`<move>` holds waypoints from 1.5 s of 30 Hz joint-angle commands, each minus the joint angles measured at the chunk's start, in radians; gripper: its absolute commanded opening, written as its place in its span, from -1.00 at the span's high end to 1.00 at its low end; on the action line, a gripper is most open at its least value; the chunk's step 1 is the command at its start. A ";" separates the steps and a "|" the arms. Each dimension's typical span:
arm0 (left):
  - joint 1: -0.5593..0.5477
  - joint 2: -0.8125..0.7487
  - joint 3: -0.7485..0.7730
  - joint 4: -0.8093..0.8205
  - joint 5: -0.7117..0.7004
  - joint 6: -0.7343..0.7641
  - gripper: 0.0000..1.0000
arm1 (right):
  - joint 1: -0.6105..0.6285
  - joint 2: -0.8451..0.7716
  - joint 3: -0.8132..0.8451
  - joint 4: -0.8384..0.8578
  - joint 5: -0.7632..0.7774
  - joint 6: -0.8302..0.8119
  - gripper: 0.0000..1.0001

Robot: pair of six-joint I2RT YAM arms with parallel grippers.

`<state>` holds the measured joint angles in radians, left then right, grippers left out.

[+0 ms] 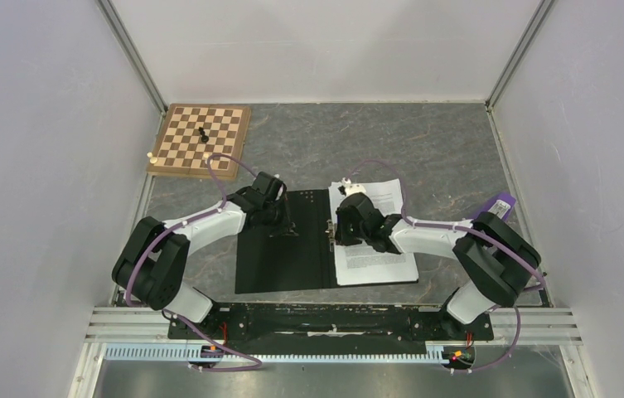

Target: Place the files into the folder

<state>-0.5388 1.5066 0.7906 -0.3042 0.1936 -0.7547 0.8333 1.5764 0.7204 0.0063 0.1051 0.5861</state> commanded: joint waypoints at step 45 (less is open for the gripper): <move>-0.035 -0.311 -0.170 -0.157 -0.393 -0.218 0.69 | 0.018 0.132 0.610 -0.580 0.289 -0.380 0.47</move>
<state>-0.5716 1.2121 0.6422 -0.4698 -0.1600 -0.9192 0.8310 1.6718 1.2762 -0.4889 0.3271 0.2337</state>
